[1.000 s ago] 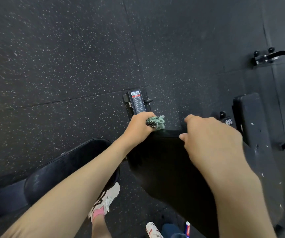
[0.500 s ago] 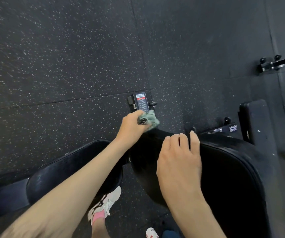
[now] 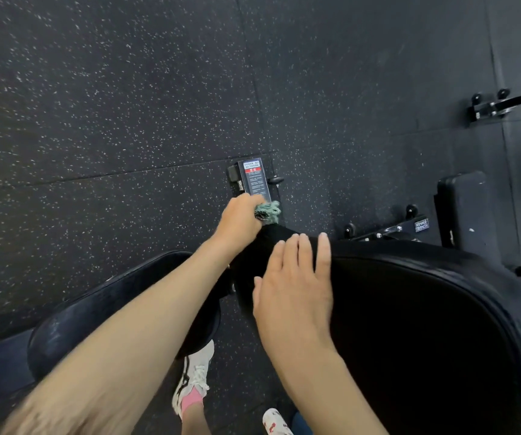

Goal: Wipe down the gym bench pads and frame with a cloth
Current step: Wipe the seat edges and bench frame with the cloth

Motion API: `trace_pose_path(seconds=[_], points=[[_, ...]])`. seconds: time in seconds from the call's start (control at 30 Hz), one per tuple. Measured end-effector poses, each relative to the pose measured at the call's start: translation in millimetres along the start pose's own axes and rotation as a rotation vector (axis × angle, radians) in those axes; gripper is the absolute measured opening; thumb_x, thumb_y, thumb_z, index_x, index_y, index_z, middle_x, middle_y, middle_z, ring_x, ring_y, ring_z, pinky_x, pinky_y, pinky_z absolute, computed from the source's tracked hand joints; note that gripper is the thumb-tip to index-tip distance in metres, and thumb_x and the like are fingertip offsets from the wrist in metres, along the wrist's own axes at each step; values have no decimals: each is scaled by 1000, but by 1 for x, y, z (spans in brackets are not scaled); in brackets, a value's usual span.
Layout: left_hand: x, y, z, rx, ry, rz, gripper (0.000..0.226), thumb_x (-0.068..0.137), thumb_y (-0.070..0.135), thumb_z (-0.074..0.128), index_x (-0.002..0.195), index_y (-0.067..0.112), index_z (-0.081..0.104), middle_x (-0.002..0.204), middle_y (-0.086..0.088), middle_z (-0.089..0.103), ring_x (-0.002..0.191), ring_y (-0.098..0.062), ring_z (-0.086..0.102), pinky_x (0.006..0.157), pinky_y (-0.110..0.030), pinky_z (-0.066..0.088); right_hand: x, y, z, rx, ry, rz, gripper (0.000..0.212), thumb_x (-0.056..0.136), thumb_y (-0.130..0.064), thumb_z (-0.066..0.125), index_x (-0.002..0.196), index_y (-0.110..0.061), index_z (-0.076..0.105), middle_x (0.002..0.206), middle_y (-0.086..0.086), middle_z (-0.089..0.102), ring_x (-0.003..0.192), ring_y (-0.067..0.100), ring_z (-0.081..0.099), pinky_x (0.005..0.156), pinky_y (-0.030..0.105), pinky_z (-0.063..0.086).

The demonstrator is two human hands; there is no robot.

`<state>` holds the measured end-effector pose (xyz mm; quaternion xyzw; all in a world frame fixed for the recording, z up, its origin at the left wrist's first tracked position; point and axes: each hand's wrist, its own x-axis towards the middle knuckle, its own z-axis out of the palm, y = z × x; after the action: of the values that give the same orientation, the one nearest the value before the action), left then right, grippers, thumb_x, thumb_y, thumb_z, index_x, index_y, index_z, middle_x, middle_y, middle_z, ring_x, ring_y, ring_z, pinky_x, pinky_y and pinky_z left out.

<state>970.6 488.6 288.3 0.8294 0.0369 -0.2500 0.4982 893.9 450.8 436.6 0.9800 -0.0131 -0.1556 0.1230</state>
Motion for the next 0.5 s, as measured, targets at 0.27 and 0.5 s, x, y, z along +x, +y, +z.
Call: trace_pose_path(seconds=[0.27, 0.5], points=[[-2, -4, -12, -369, -52, 74, 14, 81, 16, 72, 78, 7, 62, 78, -10, 65, 71, -13, 52, 70, -35, 44, 2, 0, 38, -315, -31, -72, 54, 72, -29, 73, 116, 3, 66, 116, 20, 64, 114, 32, 57, 105, 44, 24], [5, -6, 1, -341, -132, 161, 13, 79, 6, 74, 87, 16, 69, 82, 6, 64, 81, -11, 57, 77, -23, 43, 8, -6, 51, -350, 4, -28, 52, 73, -30, 71, 115, 1, 66, 112, 17, 65, 110, 30, 58, 103, 41, 25]])
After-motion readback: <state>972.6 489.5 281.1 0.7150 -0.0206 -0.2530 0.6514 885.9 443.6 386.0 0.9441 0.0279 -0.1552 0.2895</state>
